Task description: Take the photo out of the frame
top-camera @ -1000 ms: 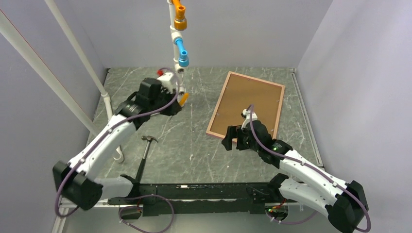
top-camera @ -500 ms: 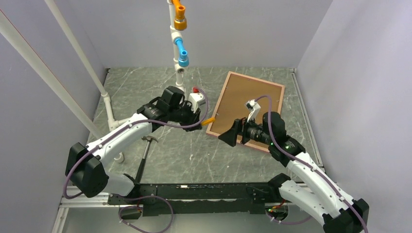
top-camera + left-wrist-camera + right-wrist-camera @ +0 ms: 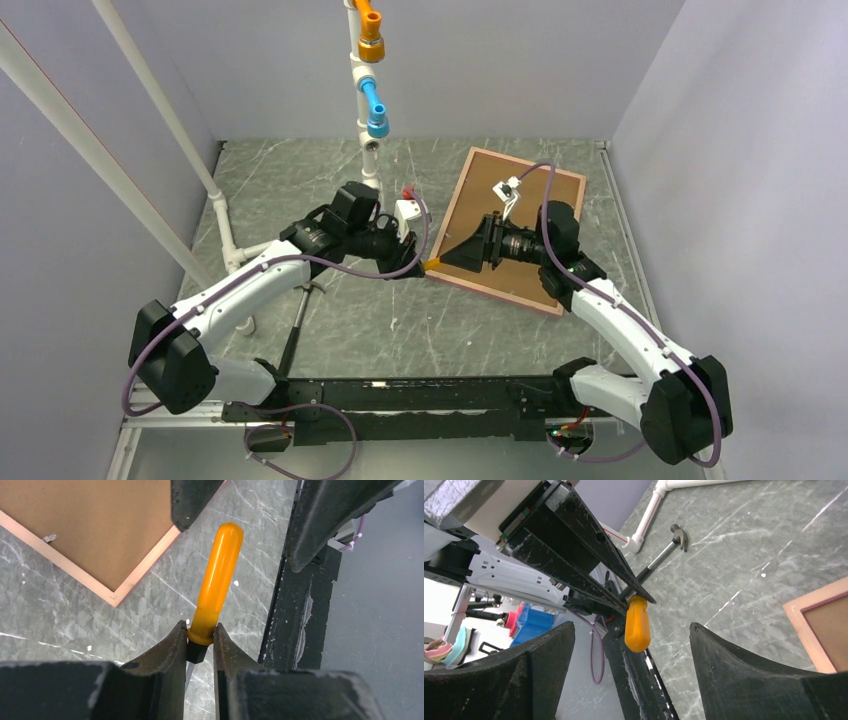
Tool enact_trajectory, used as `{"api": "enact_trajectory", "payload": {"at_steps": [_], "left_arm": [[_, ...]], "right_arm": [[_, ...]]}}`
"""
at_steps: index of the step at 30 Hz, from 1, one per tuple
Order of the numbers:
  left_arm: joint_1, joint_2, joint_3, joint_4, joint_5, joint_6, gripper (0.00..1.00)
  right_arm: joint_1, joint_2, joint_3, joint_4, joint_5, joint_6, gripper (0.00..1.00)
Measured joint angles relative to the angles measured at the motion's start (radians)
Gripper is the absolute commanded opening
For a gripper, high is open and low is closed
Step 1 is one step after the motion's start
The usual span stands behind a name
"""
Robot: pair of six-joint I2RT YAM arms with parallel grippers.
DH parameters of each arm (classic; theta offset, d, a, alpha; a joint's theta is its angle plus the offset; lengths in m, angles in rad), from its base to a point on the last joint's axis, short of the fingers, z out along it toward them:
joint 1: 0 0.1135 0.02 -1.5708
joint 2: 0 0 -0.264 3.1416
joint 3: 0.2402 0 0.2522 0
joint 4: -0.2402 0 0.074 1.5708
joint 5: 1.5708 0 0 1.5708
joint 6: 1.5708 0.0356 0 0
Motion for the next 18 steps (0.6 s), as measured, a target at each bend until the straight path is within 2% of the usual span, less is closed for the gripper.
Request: {"api": "enact_trajectory", "payload": {"at_steps": [7,15,18], "left_arm": [[-0.003,0.004,0.000,0.009,0.041,-0.006,0.00],[-0.003,0.024,0.000,0.026,0.072,-0.009,0.00],[-0.003,0.031,0.000,0.027,0.078,-0.017,0.00]], "right_arm": [[0.037,0.047,-0.041,0.163,-0.001,0.062,0.72],[0.087,0.108,-0.074,0.256,0.008,0.113,0.57],[0.094,0.112,-0.076,0.282,0.011,0.120,0.55]]}}
